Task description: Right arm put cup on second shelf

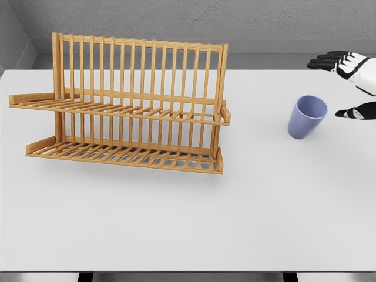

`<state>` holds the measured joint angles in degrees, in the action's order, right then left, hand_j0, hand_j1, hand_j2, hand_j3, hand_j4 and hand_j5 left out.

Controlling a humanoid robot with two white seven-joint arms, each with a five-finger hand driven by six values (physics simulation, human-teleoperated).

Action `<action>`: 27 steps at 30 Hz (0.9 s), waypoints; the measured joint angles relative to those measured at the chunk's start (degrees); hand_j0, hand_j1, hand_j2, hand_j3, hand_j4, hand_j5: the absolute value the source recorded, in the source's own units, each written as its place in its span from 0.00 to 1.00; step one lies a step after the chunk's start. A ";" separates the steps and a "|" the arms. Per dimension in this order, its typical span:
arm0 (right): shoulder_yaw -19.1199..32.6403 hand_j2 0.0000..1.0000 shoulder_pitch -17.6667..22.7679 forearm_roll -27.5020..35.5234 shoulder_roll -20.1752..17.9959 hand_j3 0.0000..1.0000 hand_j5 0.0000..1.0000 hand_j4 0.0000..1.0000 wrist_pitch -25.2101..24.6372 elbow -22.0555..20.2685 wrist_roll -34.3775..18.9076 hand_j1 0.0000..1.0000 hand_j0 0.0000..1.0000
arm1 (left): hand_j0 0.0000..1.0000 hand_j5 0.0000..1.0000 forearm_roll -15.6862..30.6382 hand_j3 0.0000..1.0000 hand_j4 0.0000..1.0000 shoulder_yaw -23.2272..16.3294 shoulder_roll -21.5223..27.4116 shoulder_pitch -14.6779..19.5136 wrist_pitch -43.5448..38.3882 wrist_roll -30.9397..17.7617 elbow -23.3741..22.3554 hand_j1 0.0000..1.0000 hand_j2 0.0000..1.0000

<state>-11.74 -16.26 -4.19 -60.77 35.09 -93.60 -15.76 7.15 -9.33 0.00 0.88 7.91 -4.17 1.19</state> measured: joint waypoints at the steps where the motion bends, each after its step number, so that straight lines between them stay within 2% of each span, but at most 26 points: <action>1: 0.00 1.00 -0.09 0.00 -0.09 1.00 1.00 1.00 0.00 -0.02 0.01 1.00 1.00 | 1.00 1.00 0.01 1.00 1.00 0.00 0.00 0.00 0.00 0.01 0.01 1.00 1.00; 5: 0.06 1.00 -0.17 0.15 -0.87 1.00 1.00 1.00 -0.38 0.17 0.32 1.00 1.00 | 1.00 1.00 -0.01 1.00 1.00 0.00 0.00 0.00 0.00 0.02 0.00 1.00 1.00; 6: 0.11 1.00 -1.32 0.17 -1.26 1.00 1.00 1.00 -1.07 0.18 0.07 1.00 1.00 | 1.00 1.00 -0.01 1.00 1.00 0.00 0.00 0.00 0.00 0.02 -0.02 1.00 1.00; 7: 0.12 1.00 -3.39 0.02 -1.55 1.00 1.00 1.00 -2.52 0.16 -1.62 1.00 1.00 | 1.00 1.00 0.01 1.00 1.00 0.00 0.00 0.01 0.00 0.02 0.01 1.00 1.00; 9: 0.08 1.00 -6.85 0.19 -1.65 1.00 1.00 1.00 -5.98 0.19 -8.60 1.00 1.00 | 1.00 1.00 0.01 1.00 1.00 0.00 0.00 0.00 0.00 0.03 0.00 1.00 1.00; 11: -0.23 1.00 -10.97 0.13 -0.57 1.00 1.00 1.00 -8.74 0.80 -13.78 1.00 1.00 | 1.00 1.00 -0.01 1.00 1.00 0.00 0.00 0.00 0.00 0.04 0.01 1.00 1.00; 13: -3.27 1.00 -18.88 -0.59 1.57 1.00 1.00 1.00 -11.42 3.11 -16.42 1.00 1.00 | 1.00 1.00 0.01 1.00 1.00 0.00 0.00 0.00 0.01 0.03 0.00 1.00 1.00; 14: -5.79 1.00 -21.00 -1.32 2.74 1.00 1.00 1.00 -12.22 5.05 -17.22 1.00 1.00 | 1.00 1.00 -0.01 1.00 1.00 0.00 0.00 0.00 0.00 0.01 -0.01 1.00 1.00; 16: -10.17 1.00 -21.53 -2.31 4.21 1.00 1.00 1.00 -13.17 8.25 -18.22 1.00 1.00 | 1.00 1.00 0.00 1.00 1.00 0.00 0.00 0.00 0.00 0.01 -0.01 1.00 1.00; 19: -13.99 1.00 -21.80 -2.95 5.18 1.00 1.00 1.00 -13.79 11.11 -18.88 1.00 1.00 | 1.00 1.00 0.00 1.00 1.00 0.00 0.00 0.00 0.00 0.02 -0.01 1.00 1.00; 24: -17.47 1.00 -23.82 -3.17 5.64 1.00 1.00 1.00 -14.12 12.61 -19.19 1.00 1.00 | 1.00 1.00 -0.01 1.00 1.00 0.00 0.00 0.00 0.00 0.01 0.00 1.00 1.00; 27: -19.42 1.00 -23.73 -3.22 5.72 1.00 1.00 1.00 -14.11 13.64 -19.24 1.00 1.00 | 1.00 1.00 0.00 1.00 1.00 0.00 0.00 0.00 0.00 0.01 0.00 1.00 1.00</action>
<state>-31.17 -39.99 -7.41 -55.05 20.98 -79.96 -35.00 7.15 -9.33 0.00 0.88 7.91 -4.16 1.20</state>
